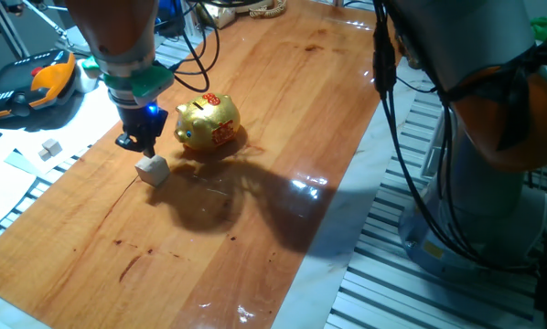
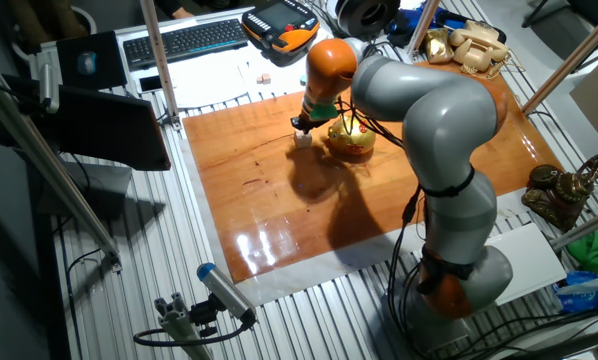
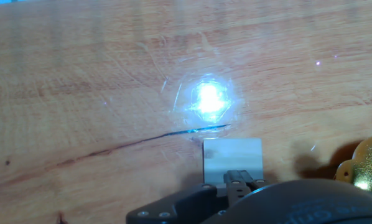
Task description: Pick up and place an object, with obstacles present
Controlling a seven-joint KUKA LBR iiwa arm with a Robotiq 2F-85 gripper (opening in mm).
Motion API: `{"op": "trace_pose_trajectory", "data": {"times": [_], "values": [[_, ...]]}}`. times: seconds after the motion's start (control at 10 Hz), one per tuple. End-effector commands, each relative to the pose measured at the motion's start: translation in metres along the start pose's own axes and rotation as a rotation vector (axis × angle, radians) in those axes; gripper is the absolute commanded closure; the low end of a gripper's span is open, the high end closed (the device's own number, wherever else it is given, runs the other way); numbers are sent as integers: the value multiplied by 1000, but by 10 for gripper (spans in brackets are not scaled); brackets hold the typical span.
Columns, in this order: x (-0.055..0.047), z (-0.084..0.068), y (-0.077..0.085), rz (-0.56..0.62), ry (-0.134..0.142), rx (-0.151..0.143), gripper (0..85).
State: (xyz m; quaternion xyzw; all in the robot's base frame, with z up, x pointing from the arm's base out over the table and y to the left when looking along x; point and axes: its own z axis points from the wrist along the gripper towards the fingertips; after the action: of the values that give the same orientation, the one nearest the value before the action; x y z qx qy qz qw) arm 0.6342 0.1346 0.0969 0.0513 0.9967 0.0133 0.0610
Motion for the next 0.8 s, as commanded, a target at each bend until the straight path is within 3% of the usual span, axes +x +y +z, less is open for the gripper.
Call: {"op": "trace_pose_trajectory", "data": {"times": [0.0,0.2,0.3,0.4,0.6,0.7], "values": [[0,2,0,2,0,-1,850],[-2,4,-1,-3,12,-8,850],[-1,4,-1,-1,13,-2,680],[-1,3,0,14,11,1,340],[-1,3,0,32,4,21,340],[-1,3,0,55,0,34,170]]}}
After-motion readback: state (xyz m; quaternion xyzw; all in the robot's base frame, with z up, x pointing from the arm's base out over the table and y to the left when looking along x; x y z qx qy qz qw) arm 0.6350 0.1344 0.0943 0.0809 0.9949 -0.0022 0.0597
